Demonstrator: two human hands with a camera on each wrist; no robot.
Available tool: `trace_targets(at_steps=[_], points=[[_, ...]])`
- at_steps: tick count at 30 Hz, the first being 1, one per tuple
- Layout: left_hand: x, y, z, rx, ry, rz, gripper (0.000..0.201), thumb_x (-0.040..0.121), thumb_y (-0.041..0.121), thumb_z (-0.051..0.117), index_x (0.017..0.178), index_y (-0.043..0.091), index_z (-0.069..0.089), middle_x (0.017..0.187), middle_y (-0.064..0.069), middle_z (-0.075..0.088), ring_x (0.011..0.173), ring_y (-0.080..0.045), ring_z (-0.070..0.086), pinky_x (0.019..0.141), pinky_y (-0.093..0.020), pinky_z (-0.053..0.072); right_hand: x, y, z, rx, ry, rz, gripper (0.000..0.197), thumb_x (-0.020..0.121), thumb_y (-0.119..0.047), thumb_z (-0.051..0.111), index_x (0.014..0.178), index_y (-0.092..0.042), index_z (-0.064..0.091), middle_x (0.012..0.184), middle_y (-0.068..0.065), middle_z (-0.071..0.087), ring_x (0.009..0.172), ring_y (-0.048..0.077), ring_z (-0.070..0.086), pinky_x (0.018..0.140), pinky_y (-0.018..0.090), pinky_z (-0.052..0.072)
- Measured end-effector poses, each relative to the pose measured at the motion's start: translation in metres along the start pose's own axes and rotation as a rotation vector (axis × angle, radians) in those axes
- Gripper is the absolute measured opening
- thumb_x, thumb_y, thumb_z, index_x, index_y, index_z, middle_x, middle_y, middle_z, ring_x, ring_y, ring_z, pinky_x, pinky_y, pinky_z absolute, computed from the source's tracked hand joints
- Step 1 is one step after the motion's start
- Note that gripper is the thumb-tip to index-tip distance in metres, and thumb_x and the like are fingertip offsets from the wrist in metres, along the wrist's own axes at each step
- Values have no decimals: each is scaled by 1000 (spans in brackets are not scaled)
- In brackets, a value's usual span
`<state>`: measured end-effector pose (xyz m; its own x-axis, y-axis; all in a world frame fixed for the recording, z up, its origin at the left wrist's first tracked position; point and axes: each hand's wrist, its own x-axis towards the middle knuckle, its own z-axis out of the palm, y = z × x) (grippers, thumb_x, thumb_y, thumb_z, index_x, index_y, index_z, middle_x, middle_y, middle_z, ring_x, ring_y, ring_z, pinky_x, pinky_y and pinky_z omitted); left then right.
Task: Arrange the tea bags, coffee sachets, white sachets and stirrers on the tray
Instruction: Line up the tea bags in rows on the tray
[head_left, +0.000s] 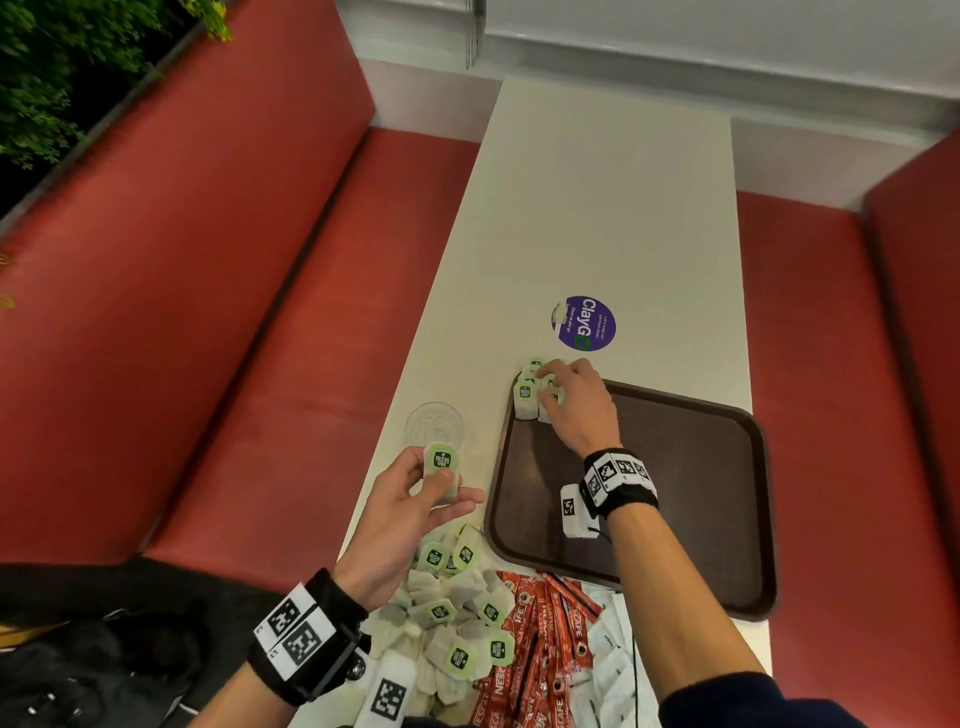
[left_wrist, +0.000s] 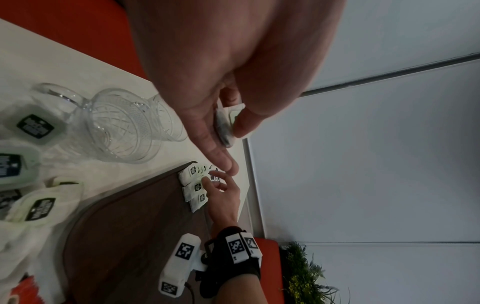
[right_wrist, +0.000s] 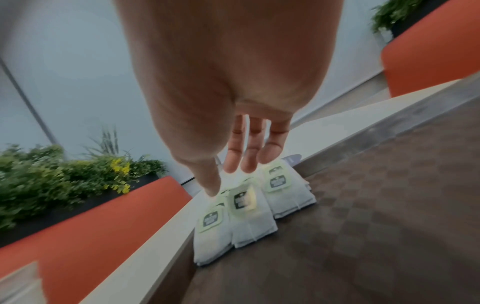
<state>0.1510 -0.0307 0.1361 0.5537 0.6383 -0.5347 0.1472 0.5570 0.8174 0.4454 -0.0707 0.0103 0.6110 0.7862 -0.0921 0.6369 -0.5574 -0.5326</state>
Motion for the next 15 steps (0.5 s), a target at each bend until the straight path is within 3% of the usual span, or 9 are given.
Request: trace_targets(at_steps=[5, 15], points=[[1, -2, 3, -7, -13, 14, 17, 110, 8, 59, 118, -7, 58, 113, -20, 64, 109, -38, 78, 94, -37, 64, -4, -6, 14, -74, -121, -88, 37, 99, -36, 73, 134, -44, 67, 125, 1, 49, 110, 27, 60, 89, 42, 56], [-2, -2, -4, -36, -19, 23, 16, 110, 9, 60, 116, -5, 59, 111, -19, 65, 109, -39, 78, 93, -35, 64, -1, 0, 18, -139, -67, -52, 37, 101, -39, 71, 138, -34, 70, 130, 4, 51, 117, 30, 58, 94, 45, 56]])
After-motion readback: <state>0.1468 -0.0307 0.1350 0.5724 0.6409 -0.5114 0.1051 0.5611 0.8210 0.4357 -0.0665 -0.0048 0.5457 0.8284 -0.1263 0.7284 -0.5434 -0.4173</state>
